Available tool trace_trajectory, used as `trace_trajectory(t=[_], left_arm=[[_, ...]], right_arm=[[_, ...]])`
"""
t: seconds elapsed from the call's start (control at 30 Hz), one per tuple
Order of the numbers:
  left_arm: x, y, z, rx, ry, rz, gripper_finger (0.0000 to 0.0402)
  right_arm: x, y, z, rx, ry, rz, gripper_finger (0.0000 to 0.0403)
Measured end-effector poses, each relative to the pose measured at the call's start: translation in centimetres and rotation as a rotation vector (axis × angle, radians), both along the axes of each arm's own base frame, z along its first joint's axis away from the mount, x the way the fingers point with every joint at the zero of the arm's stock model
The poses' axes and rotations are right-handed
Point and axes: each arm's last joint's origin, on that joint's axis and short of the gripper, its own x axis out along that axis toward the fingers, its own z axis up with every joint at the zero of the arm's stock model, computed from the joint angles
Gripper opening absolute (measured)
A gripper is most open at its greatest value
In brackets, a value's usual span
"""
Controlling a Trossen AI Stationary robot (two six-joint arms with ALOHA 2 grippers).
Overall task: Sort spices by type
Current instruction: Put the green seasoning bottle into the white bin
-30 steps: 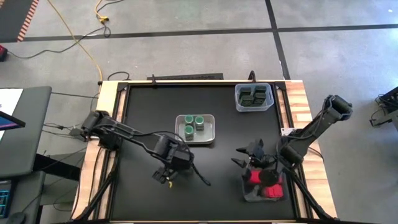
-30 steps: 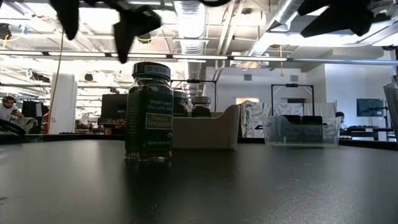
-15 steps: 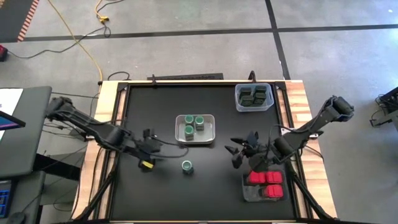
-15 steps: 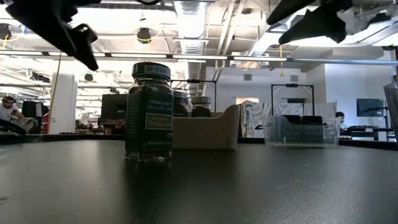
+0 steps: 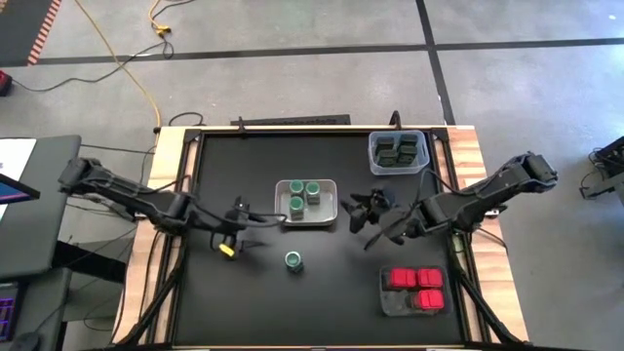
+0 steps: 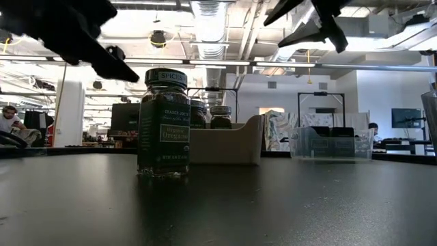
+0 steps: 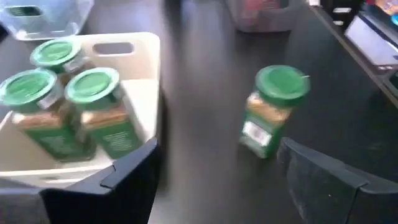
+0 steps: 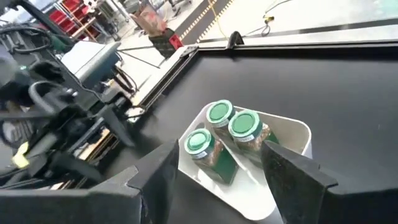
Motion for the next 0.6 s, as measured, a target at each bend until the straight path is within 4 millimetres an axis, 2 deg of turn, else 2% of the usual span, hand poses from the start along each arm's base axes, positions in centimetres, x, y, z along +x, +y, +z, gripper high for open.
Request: trace_trajectory(t=[0.13,0.27,0.6], left_arm=[[-0.2,1.5,-1.1,0.012,-0.027,0.046,0.0306],[-0.7,2.3,-1.3,0.049,-0.038,0.037,0.0306],[-2.6,2.8,-1.4,0.049,-0.061,0.037,0.0306]], right_arm=[[0.1,-0.3,0.0,-0.001,0.004,-0.012,0.0256],[0.2,-0.7,0.1,0.003,-0.007,-0.025,0.0256],[0.4,-1.6,0.0,-0.026,0.022,-0.049,0.0256]])
